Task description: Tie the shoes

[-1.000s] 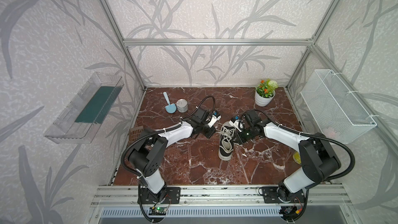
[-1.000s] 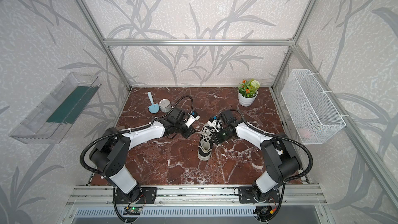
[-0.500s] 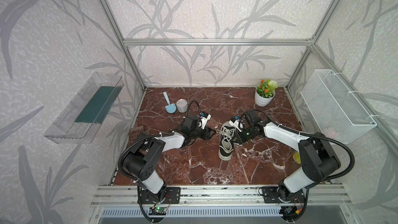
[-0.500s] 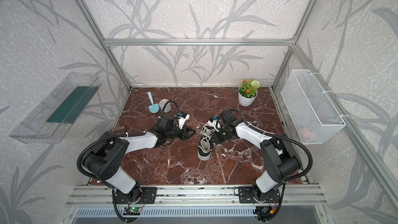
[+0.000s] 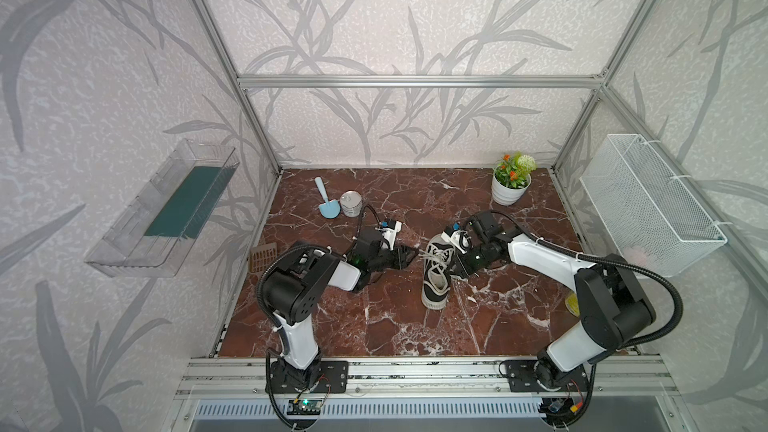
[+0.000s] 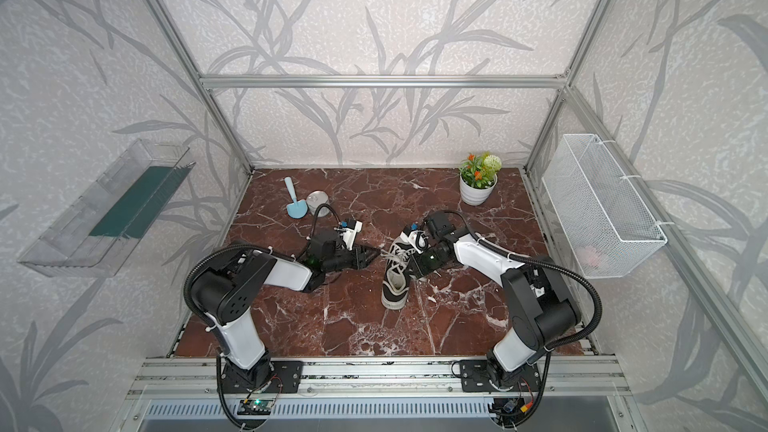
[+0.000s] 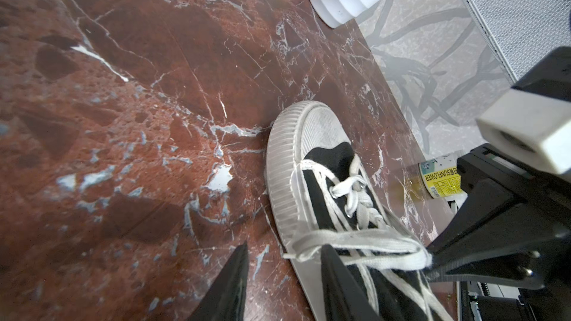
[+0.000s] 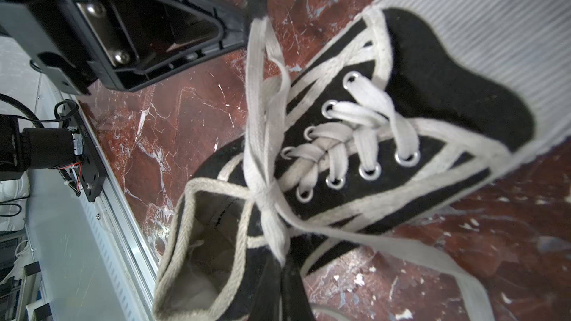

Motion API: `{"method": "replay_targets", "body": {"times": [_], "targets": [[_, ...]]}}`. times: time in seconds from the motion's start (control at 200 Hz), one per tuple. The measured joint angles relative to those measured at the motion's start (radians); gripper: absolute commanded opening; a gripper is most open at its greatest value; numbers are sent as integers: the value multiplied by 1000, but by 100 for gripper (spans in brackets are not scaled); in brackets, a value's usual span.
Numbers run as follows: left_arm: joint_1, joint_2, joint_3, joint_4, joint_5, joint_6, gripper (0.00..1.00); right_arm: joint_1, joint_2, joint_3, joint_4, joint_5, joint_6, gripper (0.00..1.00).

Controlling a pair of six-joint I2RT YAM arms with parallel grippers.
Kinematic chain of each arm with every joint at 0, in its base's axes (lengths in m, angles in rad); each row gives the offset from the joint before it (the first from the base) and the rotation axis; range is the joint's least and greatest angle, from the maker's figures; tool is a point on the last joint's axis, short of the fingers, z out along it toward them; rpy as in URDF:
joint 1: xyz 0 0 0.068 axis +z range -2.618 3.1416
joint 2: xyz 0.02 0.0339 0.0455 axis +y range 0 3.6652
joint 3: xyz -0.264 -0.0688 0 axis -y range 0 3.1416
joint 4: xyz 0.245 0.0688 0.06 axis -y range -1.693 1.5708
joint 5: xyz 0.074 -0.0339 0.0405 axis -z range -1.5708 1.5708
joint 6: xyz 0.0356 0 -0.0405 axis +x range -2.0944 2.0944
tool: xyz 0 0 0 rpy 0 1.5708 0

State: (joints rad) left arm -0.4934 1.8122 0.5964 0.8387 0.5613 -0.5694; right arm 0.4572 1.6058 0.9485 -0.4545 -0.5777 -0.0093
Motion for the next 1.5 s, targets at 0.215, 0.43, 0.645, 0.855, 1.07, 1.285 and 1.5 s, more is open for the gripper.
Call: {"method": "replay_targets", "body": {"times": [0.215, 0.43, 0.645, 0.855, 1.07, 1.285, 1.5], "targets": [[-18, 32, -4, 90, -3, -37, 39, 0, 10, 1, 0, -2, -3, 0], [-35, 56, -19, 128, -14, -56, 38, 0, 11, 5, -6, -7, -8, 0], [-48, 58, -23, 159, -21, -66, 39, 0, 14, 5, -8, -8, -11, 0], [-57, 96, -23, 201, -26, -85, 34, 0, 19, 5, -10, -8, -11, 0], [-63, 129, -23, 231, -33, -105, 34, 0, 19, 5, -11, -8, -11, 0], [-76, 155, -2, 282, -32, -129, 29, 0, 19, 5, -11, -8, -15, 0], [-78, 188, 5, 317, -33, -152, 18, 0, 22, 5, -11, -9, -18, 0]]}}
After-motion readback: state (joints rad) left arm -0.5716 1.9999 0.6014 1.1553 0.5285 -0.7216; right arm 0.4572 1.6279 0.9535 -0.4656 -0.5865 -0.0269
